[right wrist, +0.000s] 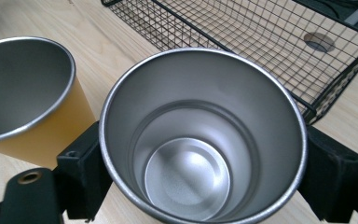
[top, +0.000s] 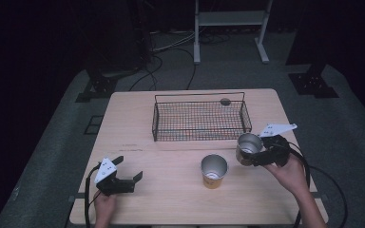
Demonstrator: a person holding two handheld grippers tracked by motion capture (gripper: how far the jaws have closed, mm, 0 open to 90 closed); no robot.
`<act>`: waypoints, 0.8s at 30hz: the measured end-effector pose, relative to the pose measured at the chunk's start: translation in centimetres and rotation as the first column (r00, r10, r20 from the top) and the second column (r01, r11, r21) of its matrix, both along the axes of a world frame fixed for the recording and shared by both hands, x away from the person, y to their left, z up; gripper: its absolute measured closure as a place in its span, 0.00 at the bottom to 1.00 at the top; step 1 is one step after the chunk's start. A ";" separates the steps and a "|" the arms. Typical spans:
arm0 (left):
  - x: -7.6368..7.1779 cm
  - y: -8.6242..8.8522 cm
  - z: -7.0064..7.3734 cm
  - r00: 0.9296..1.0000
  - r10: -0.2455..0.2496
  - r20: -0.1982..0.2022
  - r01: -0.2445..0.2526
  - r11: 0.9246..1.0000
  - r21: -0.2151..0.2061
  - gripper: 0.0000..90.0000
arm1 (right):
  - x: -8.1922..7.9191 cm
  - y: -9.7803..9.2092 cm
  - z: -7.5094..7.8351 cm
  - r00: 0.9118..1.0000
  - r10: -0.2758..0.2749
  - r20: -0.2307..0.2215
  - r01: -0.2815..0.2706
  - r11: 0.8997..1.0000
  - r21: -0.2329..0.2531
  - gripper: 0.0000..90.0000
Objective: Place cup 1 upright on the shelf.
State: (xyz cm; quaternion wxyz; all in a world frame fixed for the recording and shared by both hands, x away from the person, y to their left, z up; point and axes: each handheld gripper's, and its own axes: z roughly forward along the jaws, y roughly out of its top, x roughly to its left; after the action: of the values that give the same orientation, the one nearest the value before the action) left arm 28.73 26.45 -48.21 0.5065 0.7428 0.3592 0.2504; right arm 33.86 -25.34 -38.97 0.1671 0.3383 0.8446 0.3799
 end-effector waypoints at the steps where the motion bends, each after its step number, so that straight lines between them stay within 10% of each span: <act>1: 0.0 0.0 0.0 1.000 0.000 -0.001 0.000 1.000 0.000 0.00 | 0.2 0.2 0.3 1.000 0.009 0.001 -0.009 1.000 -0.008 0.17; 24: 0.0 0.0 0.0 1.000 -0.001 0.000 0.001 1.000 0.002 0.00 | 2.4 -0.1 2.7 1.000 0.017 -0.015 -0.017 1.000 -0.005 0.17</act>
State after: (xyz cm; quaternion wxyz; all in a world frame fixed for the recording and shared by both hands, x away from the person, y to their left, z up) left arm 28.73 26.43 -48.23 0.5058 0.7437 0.3584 0.2503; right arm 36.26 -25.43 -36.24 0.1585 0.3333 0.8496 0.3768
